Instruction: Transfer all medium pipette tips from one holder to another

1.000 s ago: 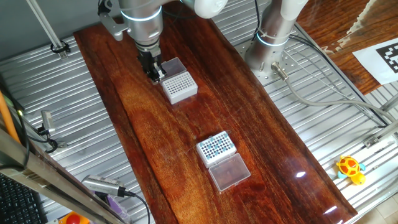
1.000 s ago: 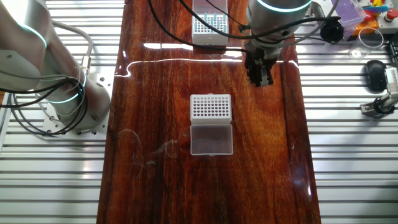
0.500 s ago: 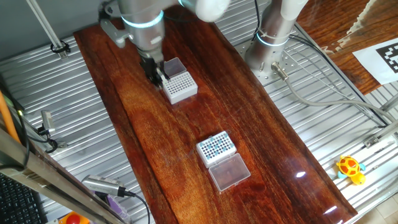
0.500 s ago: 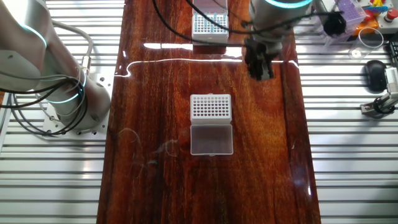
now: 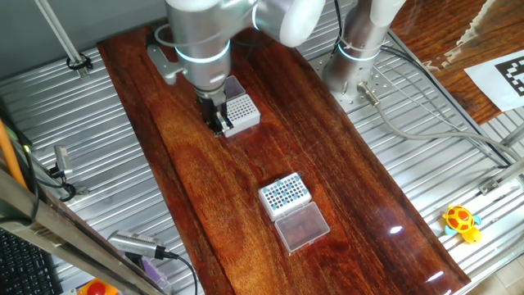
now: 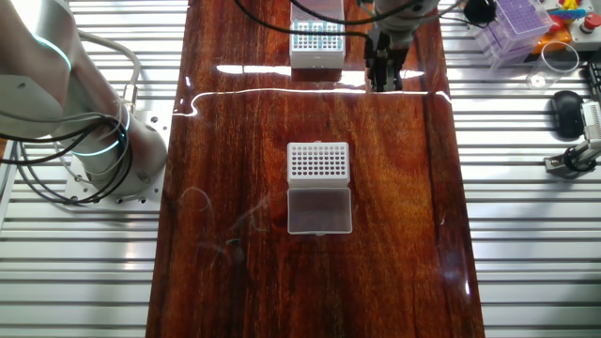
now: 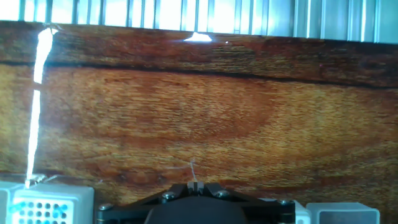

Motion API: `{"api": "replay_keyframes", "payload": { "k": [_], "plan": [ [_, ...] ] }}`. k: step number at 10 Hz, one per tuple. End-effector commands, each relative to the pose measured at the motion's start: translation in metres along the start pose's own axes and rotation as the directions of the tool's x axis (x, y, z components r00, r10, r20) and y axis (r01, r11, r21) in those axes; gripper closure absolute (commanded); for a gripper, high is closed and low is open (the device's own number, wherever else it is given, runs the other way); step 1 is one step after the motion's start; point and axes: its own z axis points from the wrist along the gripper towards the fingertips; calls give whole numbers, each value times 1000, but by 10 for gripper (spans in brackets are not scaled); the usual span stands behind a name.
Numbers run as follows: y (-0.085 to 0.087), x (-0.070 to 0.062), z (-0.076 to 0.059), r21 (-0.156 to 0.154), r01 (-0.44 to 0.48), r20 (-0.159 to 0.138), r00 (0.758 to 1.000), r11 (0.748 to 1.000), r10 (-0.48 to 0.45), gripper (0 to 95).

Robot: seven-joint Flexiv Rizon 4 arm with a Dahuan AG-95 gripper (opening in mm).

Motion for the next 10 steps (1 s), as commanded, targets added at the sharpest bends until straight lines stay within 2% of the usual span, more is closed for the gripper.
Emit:
{"api": "replay_keyframes", "payload": {
  "k": [1, 4, 7, 9, 10],
  "plan": [
    [-1, 1, -1, 4, -3, 1, 1000, 1000, 3, 950],
    [-1, 1, -1, -2, -27, -6, 1000, 1000, 27, 950],
    [-1, 1, -1, -35, 47, -33, 998, 998, -48, 950],
    [-1, 1, -1, -51, 68, -39, 997, 996, -70, 950],
    [-1, 1, -1, -37, 98, -70, 992, 994, -101, 950]
  ]
}}
